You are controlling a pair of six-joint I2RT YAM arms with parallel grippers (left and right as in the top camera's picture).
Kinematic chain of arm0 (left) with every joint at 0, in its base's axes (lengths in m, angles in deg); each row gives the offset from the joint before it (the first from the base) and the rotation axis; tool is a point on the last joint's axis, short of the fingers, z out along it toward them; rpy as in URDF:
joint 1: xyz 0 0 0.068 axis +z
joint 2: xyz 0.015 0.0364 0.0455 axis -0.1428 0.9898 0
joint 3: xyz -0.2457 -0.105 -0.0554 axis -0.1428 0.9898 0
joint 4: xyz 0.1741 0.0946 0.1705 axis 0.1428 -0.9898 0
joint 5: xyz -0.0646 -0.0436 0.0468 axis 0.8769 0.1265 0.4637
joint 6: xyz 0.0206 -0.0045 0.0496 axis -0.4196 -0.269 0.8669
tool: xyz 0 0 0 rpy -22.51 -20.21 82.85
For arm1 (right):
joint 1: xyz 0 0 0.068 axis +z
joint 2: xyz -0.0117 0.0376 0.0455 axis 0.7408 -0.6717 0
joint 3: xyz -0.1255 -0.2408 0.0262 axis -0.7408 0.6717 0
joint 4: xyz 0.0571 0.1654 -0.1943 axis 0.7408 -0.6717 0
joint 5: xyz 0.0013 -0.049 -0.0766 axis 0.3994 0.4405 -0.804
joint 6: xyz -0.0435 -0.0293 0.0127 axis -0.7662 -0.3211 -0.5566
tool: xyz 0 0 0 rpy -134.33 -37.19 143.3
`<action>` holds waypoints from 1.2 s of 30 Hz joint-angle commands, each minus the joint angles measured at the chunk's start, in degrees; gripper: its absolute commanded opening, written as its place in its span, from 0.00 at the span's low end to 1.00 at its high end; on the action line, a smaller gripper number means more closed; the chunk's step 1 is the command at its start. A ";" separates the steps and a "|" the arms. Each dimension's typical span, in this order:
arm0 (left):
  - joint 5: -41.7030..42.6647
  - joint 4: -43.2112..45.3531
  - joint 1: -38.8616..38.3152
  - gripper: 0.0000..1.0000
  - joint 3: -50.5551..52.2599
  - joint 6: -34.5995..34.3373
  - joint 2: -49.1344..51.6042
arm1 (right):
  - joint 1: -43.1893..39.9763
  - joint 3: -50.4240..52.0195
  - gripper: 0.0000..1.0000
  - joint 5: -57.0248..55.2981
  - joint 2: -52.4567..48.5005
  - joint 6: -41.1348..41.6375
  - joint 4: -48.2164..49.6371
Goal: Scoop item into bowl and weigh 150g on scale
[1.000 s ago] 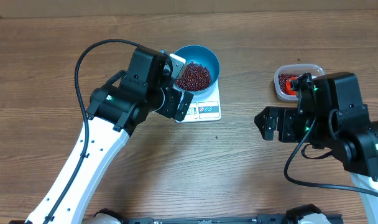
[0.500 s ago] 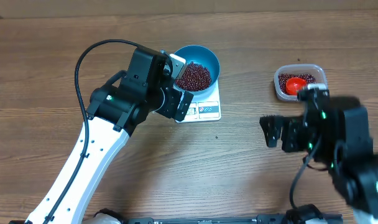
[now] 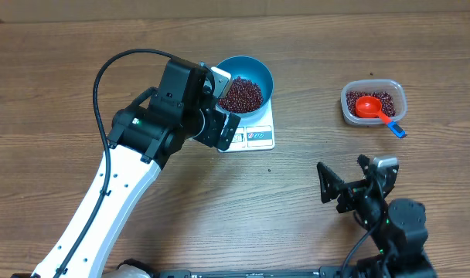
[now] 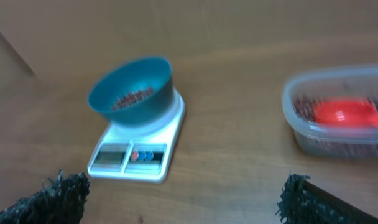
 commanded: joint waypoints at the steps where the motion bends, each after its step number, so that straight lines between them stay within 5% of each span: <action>1: 0.81 0.24 0.20 1.00 -0.46 1.11 0.26 | -0.55 6.08 1.00 0.85 5.49 -0.11 5.70; 7: 0.81 0.24 0.20 1.00 -0.46 1.11 0.26 | -1.51 12.76 1.00 -0.13 13.75 -0.74 10.99; 36: 0.81 0.24 0.20 1.00 -0.46 1.11 0.26 | -1.40 13.60 1.00 -3.26 13.62 -0.74 12.63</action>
